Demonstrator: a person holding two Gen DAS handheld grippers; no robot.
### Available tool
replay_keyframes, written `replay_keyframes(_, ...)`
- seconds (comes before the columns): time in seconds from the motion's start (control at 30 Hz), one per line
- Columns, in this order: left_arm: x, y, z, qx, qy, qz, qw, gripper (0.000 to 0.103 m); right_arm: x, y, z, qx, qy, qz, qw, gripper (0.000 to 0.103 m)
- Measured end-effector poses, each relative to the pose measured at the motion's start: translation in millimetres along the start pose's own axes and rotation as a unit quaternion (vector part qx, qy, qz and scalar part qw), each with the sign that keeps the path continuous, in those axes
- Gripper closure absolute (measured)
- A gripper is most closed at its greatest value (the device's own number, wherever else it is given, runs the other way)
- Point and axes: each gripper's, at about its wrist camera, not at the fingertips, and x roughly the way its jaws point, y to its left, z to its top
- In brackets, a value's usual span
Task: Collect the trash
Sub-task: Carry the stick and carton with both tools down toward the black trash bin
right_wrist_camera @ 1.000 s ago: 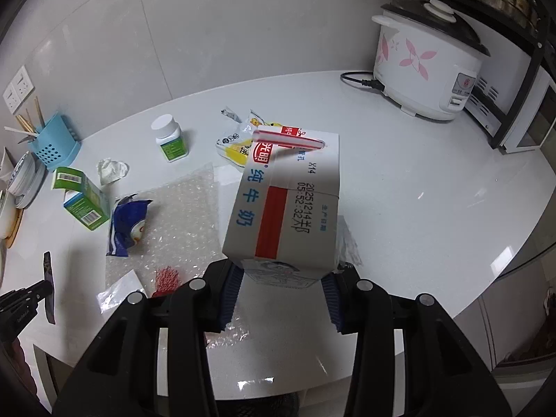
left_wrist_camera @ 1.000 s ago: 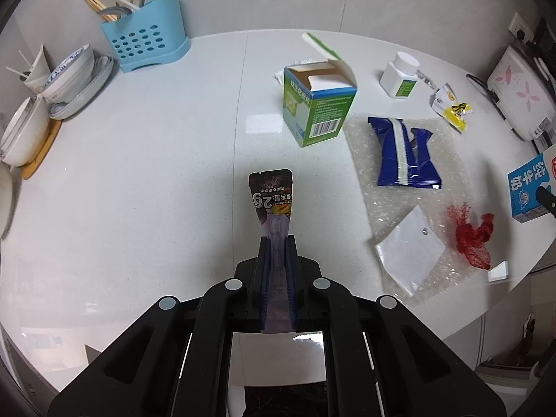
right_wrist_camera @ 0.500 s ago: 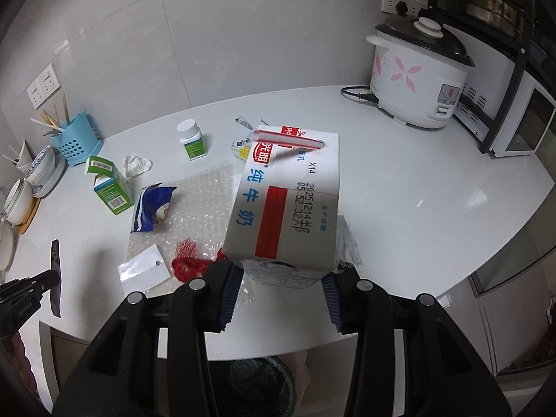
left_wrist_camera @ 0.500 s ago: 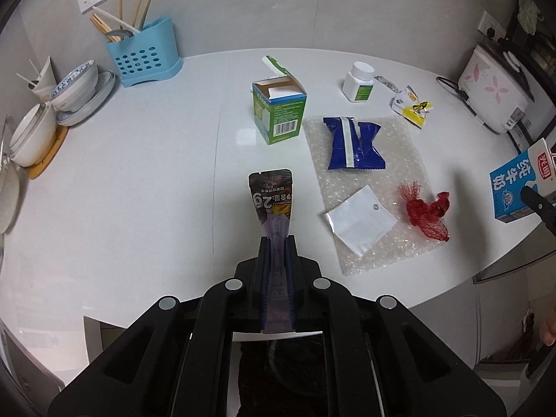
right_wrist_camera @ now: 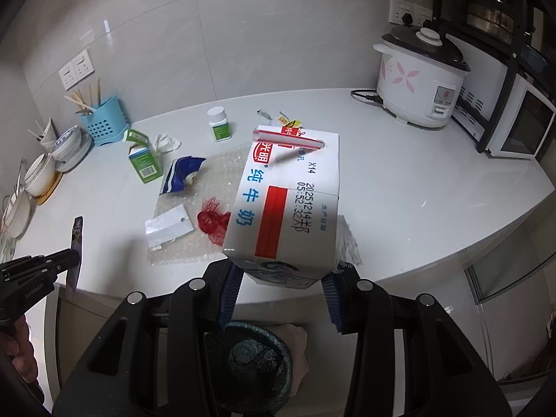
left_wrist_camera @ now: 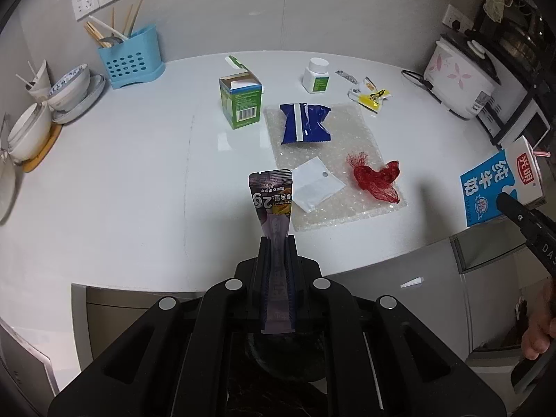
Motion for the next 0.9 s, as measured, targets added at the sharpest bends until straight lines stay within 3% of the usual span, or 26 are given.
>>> replay_keyframes(0.4,0.0,-19.2,-41.6,0.032,0.011,-0.015,0.9993,0.095,-5.9,14.1,-53.2,-0.025,0.033,0.026,0.999,0.063)
replay_keyframes(0.9,38.6,-29.9,-95.6,0.058,0.044,-0.028,0.9969,0.095,31.7,28.8,-117.4,-0.046,0.088,0.036,0.994,0.063)
